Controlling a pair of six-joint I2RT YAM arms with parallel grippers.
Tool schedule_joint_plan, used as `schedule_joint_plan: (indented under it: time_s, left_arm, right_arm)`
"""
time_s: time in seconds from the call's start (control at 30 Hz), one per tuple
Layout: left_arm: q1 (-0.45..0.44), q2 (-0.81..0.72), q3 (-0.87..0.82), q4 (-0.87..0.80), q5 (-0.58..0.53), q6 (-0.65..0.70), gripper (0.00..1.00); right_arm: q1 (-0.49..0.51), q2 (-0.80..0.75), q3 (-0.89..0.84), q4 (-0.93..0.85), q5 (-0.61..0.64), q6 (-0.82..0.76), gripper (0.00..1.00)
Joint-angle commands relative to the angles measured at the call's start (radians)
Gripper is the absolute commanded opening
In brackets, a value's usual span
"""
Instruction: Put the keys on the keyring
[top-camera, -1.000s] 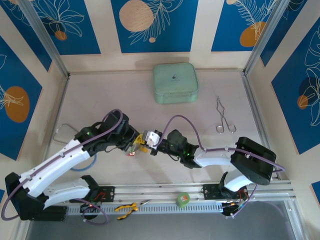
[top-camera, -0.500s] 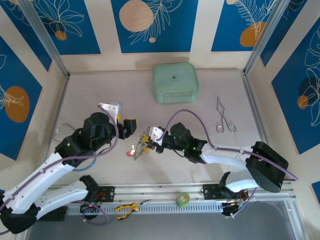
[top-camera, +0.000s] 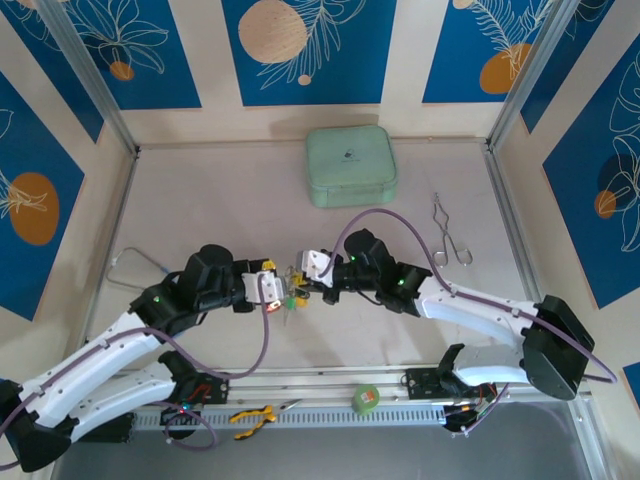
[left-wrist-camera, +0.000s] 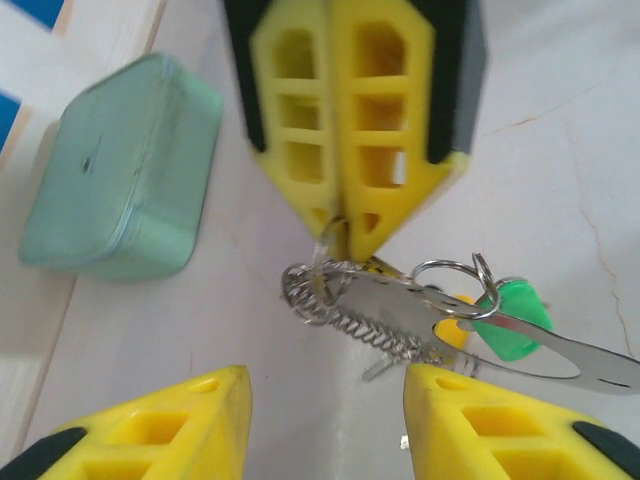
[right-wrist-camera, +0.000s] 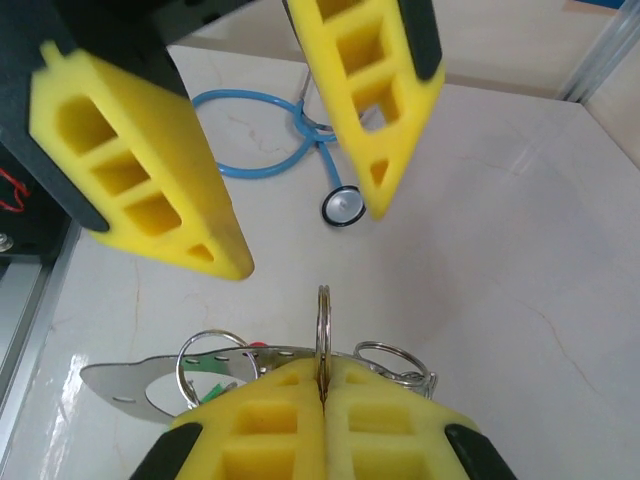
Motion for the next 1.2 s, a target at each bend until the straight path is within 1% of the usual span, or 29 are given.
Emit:
schedule_joint_plan:
  time_s: [0.0,0.17,0.27,0.33,0.57,0.6,0.67,0.7,0.8,0.83,0.87,0.9,0.93,0.97,1.03,1.17]
  left_arm:
    - [0.001,0.018,-0.011,0.099,0.13,0.089,0.43]
    - [0.0,0.04,-0.019,0.145,0.143,0.059,0.4]
    - [0.003,0.042,-0.021,0.148,0.146,0.042,0.36]
    - [0.003,0.048,-0.016,0.133,0.152,0.036,0.33]
    - [0.003,0.078,-0.014,0.125,0.173,0.023,0.29]
    - [0.003,0.081,-0.014,0.128,0.175,0.023,0.27]
    - [0.003,0.086,-0.014,0.145,0.173,0.01,0.16]
    - [0.003,0.085,-0.014,0.148,0.174,0.008,0.13]
    - [0.002,0.076,-0.02,0.156,0.176,-0.006,0.01]
    - [0.003,0.069,-0.027,0.163,0.177,-0.013,0.0]
    - [0.003,0.061,-0.036,0.174,0.179,-0.024,0.0]
    - [0.003,0.052,-0.048,0.194,0.18,-0.041,0.0]
    - [0.003,0.042,-0.066,0.231,0.185,-0.071,0.0]
    - [0.002,0.032,-0.09,0.273,0.193,-0.108,0.0]
    - [0.003,0.019,-0.132,0.36,0.22,-0.18,0.0]
    - [0.004,0.0,-0.207,0.52,0.255,-0.318,0.0]
  right_arm:
    - [0.0,-0.039,0.047,-0.098,-0.023,-0.082,0.0]
    - [0.008,-0.038,0.065,-0.139,-0.003,-0.143,0.0]
    - [0.015,-0.039,0.073,-0.15,0.017,-0.174,0.0]
    - [0.018,-0.04,0.079,-0.148,0.02,-0.18,0.0]
    - [0.036,-0.035,0.095,-0.136,0.034,-0.181,0.0]
    - [0.039,-0.034,0.096,-0.136,0.035,-0.182,0.0]
    - [0.046,-0.034,0.099,-0.136,0.034,-0.18,0.0]
    - [0.048,-0.034,0.1,-0.135,0.037,-0.178,0.0]
    - [0.041,-0.051,0.081,-0.109,0.036,-0.148,0.0]
    - [0.025,-0.066,0.061,-0.084,0.015,-0.118,0.07]
    - [0.002,-0.084,0.035,-0.051,-0.02,-0.081,0.18]
    - [-0.021,-0.099,0.009,-0.024,-0.058,-0.047,0.27]
    - [-0.048,-0.113,-0.02,0.005,-0.101,-0.011,0.32]
    - [-0.07,-0.123,-0.048,0.032,-0.148,0.012,0.34]
    - [-0.09,-0.135,-0.096,0.091,-0.203,0.04,0.35]
    - [-0.092,-0.131,-0.136,0.151,-0.219,0.06,0.34]
